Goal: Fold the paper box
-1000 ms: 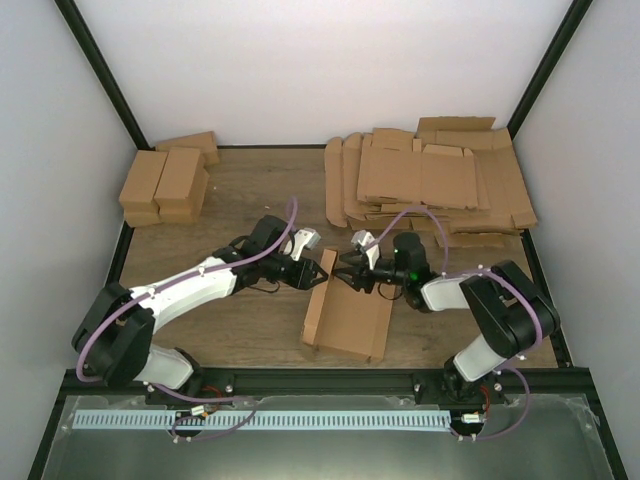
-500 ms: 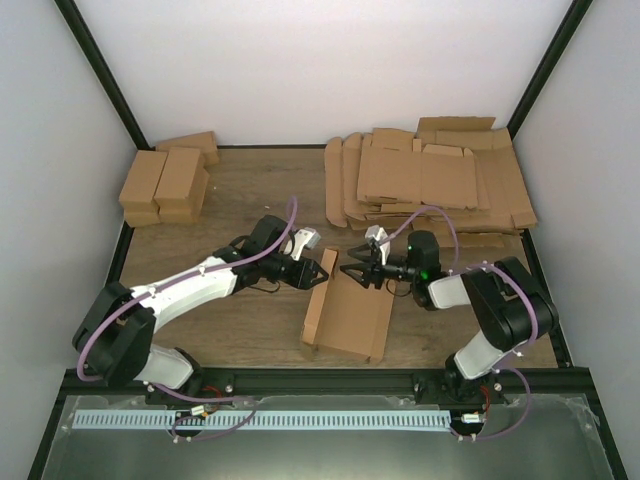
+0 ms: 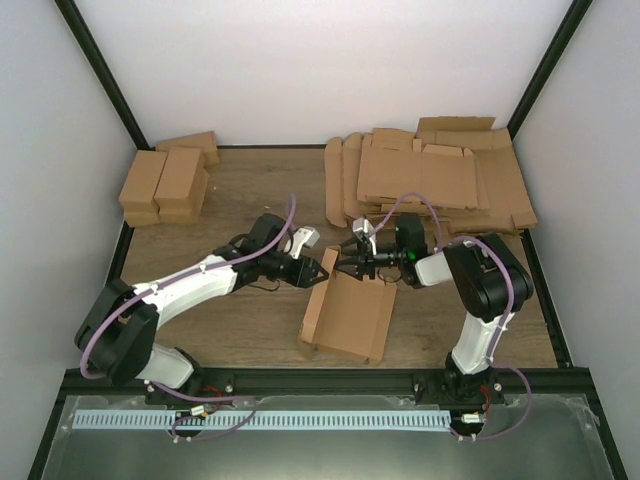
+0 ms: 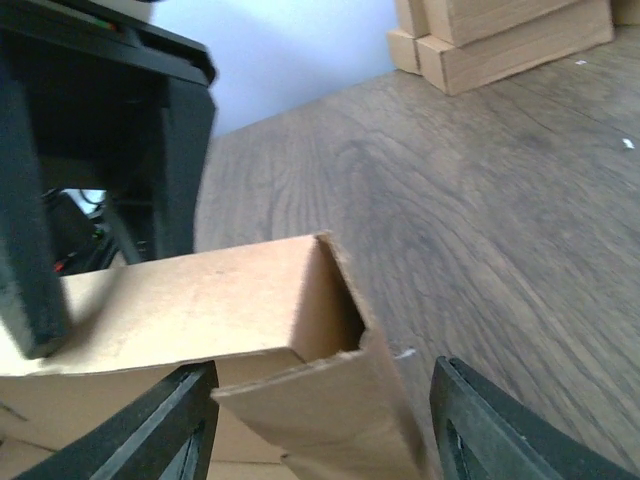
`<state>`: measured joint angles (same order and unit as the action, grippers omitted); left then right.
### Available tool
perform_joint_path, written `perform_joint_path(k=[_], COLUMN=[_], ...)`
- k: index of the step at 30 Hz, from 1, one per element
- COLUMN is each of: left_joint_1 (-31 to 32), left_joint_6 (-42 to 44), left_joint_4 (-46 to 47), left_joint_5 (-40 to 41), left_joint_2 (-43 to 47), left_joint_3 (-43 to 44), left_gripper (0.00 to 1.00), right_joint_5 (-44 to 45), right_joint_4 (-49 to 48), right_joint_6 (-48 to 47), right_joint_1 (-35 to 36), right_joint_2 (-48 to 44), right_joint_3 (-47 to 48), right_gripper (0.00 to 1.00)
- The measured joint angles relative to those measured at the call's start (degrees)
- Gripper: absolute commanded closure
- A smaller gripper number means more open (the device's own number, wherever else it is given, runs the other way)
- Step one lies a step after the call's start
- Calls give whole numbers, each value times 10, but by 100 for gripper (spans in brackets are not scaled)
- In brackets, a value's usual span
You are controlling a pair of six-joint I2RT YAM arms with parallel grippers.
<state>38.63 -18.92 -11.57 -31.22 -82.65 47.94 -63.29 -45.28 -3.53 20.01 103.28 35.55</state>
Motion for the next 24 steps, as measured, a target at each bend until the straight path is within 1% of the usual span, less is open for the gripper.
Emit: perform_joint_path(k=[3,4,8,15,20,22,24], left_joint_1=[-7,-9,-13,-16,-21,-24,-30], left_joint_6=[0,0,0,1,6,9,11], left_joint_4=[2,2,2,-2,-12,-17,-22], left_joint_5=[-11,-14,-23,-27,-31,-36,-41], left_joint_2=[-3,-3,-5,-5,-5,-6,-7], left_joint_3=[0,0,0,1,4,5,8], left_gripper=[64,64,64,64,64,64,64], right_joint_5=[-33,-39,-51,-39,-35,-35,-37], right_joint_4=[3,6,17,22,30,34,38], right_joint_6=[-13,-17,-31,-45,-48,-50,-52], right_joint_1=[0,0,2,10,12,12,12], right_joint_2=[3,3,3,-7,-15,-21,-25], right_joint_3=[6,6,7,0,-4,-9,-11], right_gripper=[49,50,50,49,43,36,32])
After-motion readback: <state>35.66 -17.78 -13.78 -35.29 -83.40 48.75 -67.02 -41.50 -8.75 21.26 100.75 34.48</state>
